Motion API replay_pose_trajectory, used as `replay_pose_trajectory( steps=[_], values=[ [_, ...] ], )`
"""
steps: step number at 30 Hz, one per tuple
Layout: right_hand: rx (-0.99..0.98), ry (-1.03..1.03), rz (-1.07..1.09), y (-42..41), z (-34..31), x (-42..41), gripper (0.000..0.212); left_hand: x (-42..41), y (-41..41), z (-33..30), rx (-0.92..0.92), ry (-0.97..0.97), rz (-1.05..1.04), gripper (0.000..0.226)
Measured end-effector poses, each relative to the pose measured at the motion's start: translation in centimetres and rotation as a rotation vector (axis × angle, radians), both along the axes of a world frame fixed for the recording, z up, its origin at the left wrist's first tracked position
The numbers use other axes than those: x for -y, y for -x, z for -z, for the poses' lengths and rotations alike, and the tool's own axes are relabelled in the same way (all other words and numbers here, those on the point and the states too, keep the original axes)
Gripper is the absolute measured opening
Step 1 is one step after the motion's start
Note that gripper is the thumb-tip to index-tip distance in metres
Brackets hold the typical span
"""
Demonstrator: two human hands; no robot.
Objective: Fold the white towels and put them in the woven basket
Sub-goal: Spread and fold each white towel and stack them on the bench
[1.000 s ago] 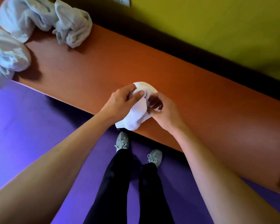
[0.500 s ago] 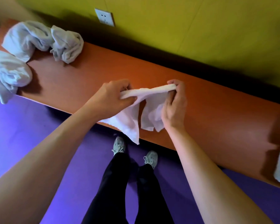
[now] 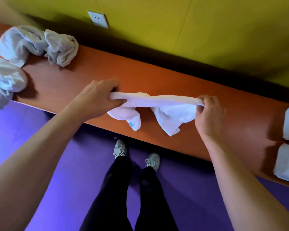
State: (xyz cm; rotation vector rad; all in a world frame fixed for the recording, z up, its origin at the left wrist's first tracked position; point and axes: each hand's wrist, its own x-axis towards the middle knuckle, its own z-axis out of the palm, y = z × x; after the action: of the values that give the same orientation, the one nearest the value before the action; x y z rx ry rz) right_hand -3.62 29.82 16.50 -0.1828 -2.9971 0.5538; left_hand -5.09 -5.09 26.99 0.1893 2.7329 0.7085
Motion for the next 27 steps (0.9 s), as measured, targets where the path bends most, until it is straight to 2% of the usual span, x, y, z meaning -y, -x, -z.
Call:
replay_pose_trajectory(
  steps=[4, 7, 10, 14, 18, 21, 24, 26, 27],
  values=[
    [0.067, 0.063, 0.196, -1.2, 0.4, -1.7, 0.021, 0.6, -0.7, 1.1, 0.173, 0.161, 0.025, 0.021],
    [0.140, 0.153, 0.306, -3.2, 0.4, -2.8, 0.029, 1.4, -2.4, 2.9, 0.373, 0.238, 0.000, 0.029],
    [0.221, 0.222, 0.463, -5.9, -0.4, -3.8, 0.032, 2.2, -4.7, 4.7, 0.409, 0.322, -0.057, 0.024],
    [0.261, 0.234, 0.486, -10.6, -0.5, -5.5, 0.033, 2.3, -8.1, 5.6, 0.268, 0.390, -0.181, 0.024],
    [0.156, 0.559, 0.662, -13.7, -2.5, -5.8, 0.033, 1.9, -11.2, 3.5, 0.185, 0.254, -0.359, 0.019],
    [-0.080, 0.757, 0.849, -14.9, -6.8, -5.2, 0.048, 1.9, -13.2, 0.1, 0.136, 0.128, -0.458, 0.021],
    [-0.290, 0.737, 0.842, -14.8, -10.6, -6.1, 0.033, 2.7, -13.3, -3.0, -0.132, 0.146, -0.615, 0.018],
    [-0.394, 0.685, 0.782, -13.3, -11.9, -7.4, 0.016, 3.1, -11.9, -4.4, -0.288, 0.135, -0.617, 0.018],
    [-0.398, 0.662, 0.768, -12.2, -11.9, -8.0, 0.017, 3.1, -10.8, -4.7, -0.317, 0.095, -0.606, 0.020]
  ],
)
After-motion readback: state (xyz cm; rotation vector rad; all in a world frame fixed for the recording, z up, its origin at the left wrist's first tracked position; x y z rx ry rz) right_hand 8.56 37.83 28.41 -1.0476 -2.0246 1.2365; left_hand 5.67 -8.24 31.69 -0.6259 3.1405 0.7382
